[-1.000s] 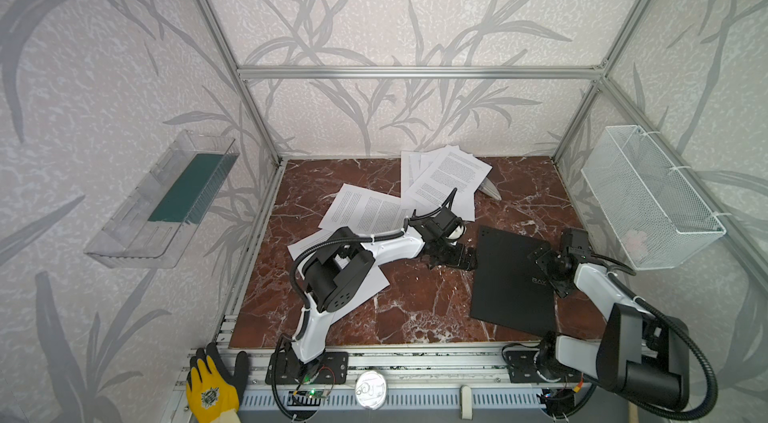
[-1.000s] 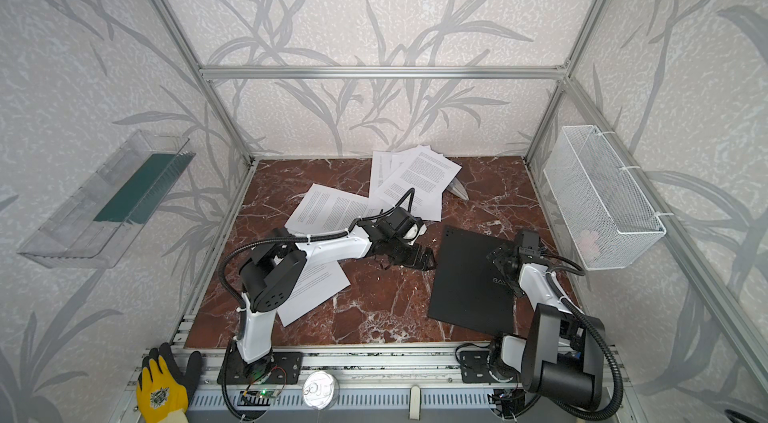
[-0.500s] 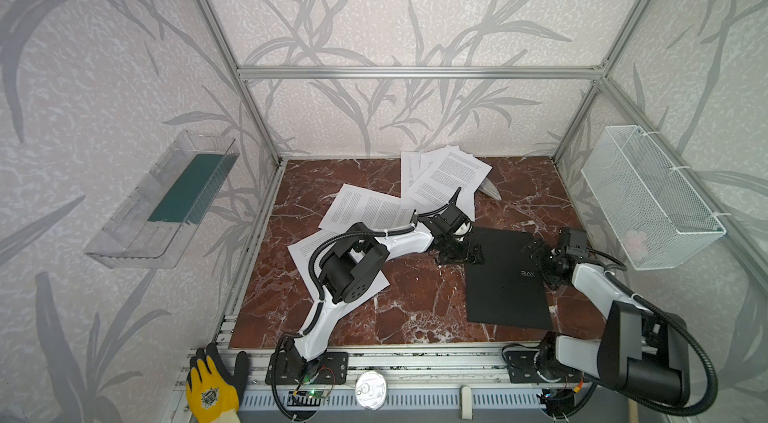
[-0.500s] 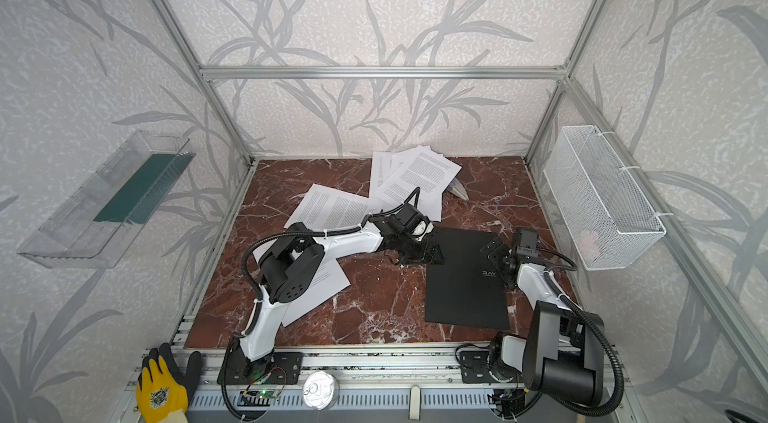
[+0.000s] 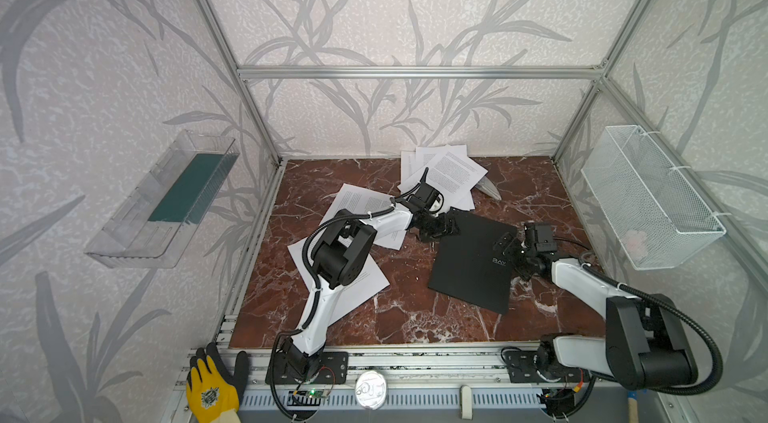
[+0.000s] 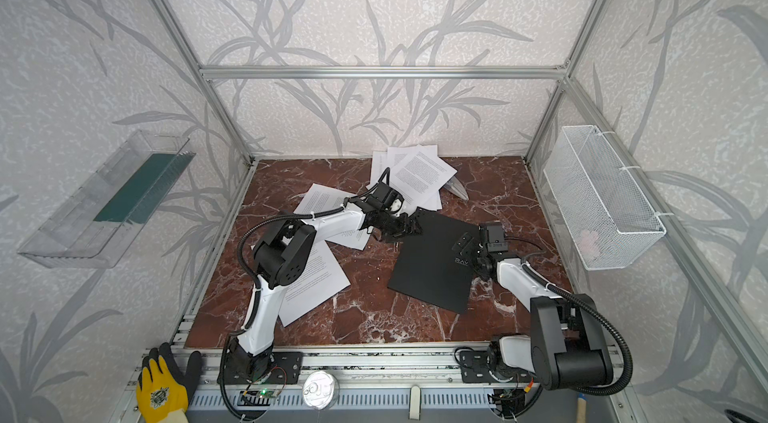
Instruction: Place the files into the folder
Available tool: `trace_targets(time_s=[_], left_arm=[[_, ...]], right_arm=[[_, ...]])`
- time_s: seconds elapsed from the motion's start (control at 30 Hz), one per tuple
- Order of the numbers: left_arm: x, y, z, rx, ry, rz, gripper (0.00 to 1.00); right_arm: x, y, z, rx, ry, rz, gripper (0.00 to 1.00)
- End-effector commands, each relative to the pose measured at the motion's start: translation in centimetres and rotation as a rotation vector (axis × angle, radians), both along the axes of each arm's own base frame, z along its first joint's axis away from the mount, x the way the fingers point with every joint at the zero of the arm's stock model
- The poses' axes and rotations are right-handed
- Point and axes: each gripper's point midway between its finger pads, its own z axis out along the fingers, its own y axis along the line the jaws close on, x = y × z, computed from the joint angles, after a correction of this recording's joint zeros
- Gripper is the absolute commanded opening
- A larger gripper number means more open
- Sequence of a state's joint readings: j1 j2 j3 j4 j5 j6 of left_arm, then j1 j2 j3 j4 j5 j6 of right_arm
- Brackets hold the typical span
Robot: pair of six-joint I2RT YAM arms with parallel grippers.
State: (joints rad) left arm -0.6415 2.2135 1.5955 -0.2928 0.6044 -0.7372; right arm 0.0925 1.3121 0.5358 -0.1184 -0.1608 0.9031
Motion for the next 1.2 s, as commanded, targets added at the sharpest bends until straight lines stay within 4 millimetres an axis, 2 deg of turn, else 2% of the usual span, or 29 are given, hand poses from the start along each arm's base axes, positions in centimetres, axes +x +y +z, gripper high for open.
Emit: trace_targets(time_s=[0.0, 0.07, 0.13, 0.23, 0.4, 0.5, 0.57, 0.77, 0.87, 1.17], left_arm=[[0.3, 2.2, 1.8, 0.055, -0.035, 0.027, 0.81], [0.6, 4.1, 3.5, 0.082, -0.1, 0.063, 0.87], [0.4, 5.9, 5.7, 0.105, -0.176, 0.096, 0.98], [-0.9, 8.4, 8.0, 0.101, -0.256, 0.176, 0.99], [-4.6, 10.3, 9.2, -0.052, -0.246, 0.301, 0.99], [-7.1, 10.7, 8.6, -0.152, -0.198, 0.372, 0.97], [-8.8, 10.8, 7.8, -0.168, -0.146, 0.385, 0.95], [-13.2, 9.3, 6.4, -0.194, -0.059, 0.357, 0.93], [-14.3, 8.7, 5.6, -0.195, -0.016, 0.367, 0.92], [-15.1, 6.4, 3.6, -0.25, 0.081, 0.363, 0.89]], right_arm=[[-2.0, -0.3, -1.6, -0.003, 0.101, -0.064, 0.96], [-1.9, -0.7, -1.1, -0.023, 0.066, -0.068, 0.97], [-1.6, -0.6, -0.4, -0.022, 0.018, -0.056, 0.97], [-0.8, -0.2, 0.9, -0.02, -0.062, -0.013, 0.99], [0.4, 1.2, 2.8, 0.01, -0.214, 0.087, 0.99], [0.8, 2.2, 3.7, 0.036, -0.308, 0.151, 0.99], [0.8, 2.2, 3.7, 0.028, -0.316, 0.16, 0.99], [0.2, 1.8, 3.0, 0.015, -0.282, 0.148, 0.99], [0.1, 1.9, 3.0, 0.017, -0.279, 0.149, 0.99], [-0.1, 2.2, 2.1, 0.039, -0.246, 0.15, 0.99]])
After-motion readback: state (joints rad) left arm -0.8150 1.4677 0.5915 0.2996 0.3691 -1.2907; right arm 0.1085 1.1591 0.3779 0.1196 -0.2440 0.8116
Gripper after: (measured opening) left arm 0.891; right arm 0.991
